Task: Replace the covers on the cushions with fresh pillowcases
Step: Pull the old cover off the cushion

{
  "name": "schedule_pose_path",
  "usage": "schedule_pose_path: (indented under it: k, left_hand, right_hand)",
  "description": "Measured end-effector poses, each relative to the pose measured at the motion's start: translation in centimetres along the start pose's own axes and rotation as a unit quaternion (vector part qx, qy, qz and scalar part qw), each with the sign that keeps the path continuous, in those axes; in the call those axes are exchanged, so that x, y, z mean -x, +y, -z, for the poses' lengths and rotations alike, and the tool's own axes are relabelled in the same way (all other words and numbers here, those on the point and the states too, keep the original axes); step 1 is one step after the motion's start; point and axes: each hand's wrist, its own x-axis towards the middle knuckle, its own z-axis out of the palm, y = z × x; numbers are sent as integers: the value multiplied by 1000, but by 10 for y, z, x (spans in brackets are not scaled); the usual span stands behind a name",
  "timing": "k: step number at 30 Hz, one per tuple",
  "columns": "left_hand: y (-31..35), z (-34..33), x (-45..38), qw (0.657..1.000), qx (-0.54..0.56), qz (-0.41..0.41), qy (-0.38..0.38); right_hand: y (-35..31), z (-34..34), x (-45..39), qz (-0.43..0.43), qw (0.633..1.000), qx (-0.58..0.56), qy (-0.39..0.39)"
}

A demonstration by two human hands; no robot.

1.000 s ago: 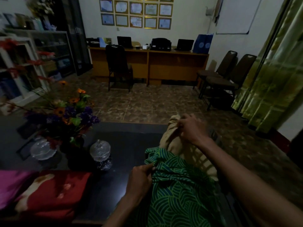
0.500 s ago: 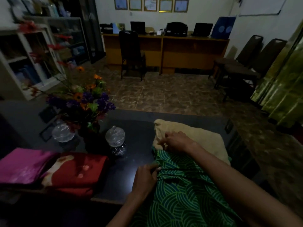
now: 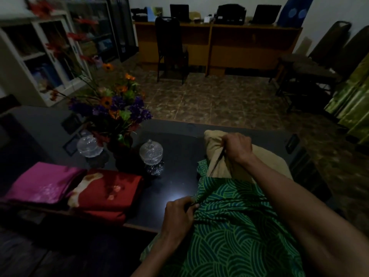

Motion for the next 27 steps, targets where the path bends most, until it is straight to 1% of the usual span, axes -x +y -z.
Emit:
schedule_pose_path:
  k: [2, 4, 7, 9, 12, 14, 16, 18, 21, 23, 26, 27]
  left_hand:
    - [2, 5, 4, 1000, -18, -12, -9]
    - [-1, 11, 6, 999, -28, -10, -23]
    - [-5, 20, 12, 999, -10, 2, -37]
    - [-6, 28, 16, 998, 6, 35, -54]
    - [-12, 39, 25, 993, 10, 60, -99]
    - [-14, 48, 36, 986, 41, 73, -146]
    - [-15, 53, 43, 979, 70, 86, -173]
    - [-15, 54, 45, 978, 78, 103, -161]
    - [-16, 52, 50, 979, 59, 142, -135]
    - [-22, 51, 56, 979, 57, 150, -123]
    - [-32, 55, 66, 980, 59, 147, -122]
    - [-36, 57, 70, 980, 67, 146, -122]
  right_hand:
    - [-3, -6, 5, -11, 1000, -23, 12]
    - [-7, -17, 14, 13, 998, -50, 28]
    - [-12, -27, 33, 21, 995, -89, 26]
    - [-19, -32, 49, 51, 994, -100, 15]
    - [-34, -38, 80, 119, 979, -165, -2]
    - [-38, -43, 99, 153, 975, -155, -33]
    - [-39, -49, 112, 166, 978, -109, -59]
    - [-41, -52, 119, 167, 981, -91, -50]
    - [-45, -48, 122, 118, 979, -166, -19]
    - [-47, -44, 122, 90, 976, -195, -21]
    - [-55, -43, 138, 102, 978, -173, -57]
    - [-58, -46, 146, 114, 981, -148, -50]
